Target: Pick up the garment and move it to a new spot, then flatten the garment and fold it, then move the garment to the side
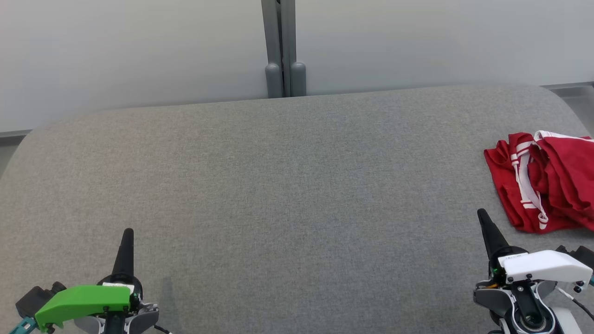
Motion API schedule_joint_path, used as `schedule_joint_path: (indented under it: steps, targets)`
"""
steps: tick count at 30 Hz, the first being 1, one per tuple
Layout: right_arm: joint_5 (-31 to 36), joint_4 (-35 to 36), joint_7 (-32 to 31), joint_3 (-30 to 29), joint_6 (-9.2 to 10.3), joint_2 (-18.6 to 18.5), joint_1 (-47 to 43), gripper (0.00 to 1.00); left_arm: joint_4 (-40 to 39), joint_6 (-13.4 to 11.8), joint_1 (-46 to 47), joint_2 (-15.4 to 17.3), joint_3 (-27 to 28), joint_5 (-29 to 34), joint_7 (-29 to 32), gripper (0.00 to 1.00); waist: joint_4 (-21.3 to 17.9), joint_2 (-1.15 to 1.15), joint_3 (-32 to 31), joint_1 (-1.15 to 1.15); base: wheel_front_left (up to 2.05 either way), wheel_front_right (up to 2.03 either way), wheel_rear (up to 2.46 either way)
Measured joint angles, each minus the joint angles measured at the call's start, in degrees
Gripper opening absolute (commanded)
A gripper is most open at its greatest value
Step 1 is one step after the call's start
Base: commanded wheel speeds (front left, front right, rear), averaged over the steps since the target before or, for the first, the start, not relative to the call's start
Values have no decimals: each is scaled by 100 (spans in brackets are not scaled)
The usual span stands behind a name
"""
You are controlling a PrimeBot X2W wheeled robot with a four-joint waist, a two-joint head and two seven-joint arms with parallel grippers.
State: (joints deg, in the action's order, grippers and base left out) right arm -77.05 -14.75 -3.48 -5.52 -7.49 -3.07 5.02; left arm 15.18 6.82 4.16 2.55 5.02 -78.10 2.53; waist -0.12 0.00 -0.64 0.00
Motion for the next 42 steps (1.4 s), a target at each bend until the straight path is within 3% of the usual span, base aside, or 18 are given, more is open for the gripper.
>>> schedule_joint_path:
  steps: [34,42]
  targets:
    - [-1440,55,-291,-96,0,18,101,0,-99,48,158,11,140,-1332,394,0,12,0,77,0,0,0,0]
    - [-1515,57,-302,-101,0,20,107,0,-108,49,179,11,148,-1425,402,0,12,0,82,0,0,0,0]
